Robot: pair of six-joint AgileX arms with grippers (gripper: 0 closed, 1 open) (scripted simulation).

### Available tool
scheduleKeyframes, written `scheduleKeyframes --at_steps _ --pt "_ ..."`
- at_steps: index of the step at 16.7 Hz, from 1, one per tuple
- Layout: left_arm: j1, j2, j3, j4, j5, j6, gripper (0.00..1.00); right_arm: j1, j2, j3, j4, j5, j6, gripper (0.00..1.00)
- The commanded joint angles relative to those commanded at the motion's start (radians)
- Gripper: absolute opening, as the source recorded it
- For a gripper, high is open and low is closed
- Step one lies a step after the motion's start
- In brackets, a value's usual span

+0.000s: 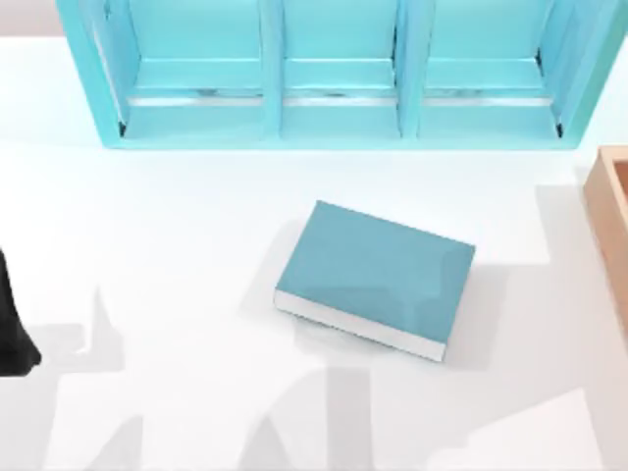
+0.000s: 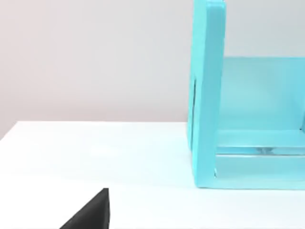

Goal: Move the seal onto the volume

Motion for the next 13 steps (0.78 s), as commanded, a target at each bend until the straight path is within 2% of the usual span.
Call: scheduleKeyframes --at_steps 5,13 --pt "0.0 0.0 0.0 0.0 0.0 0.0 1.0 -0.034 0.184 0.186 -0.135 0.0 -0.031 1.0" --pt "0.0 0.0 0.0 0.0 0.0 0.0 1.0 -0.033 0.2 0.157 -0.101 -0.001 -0.029 1.0"
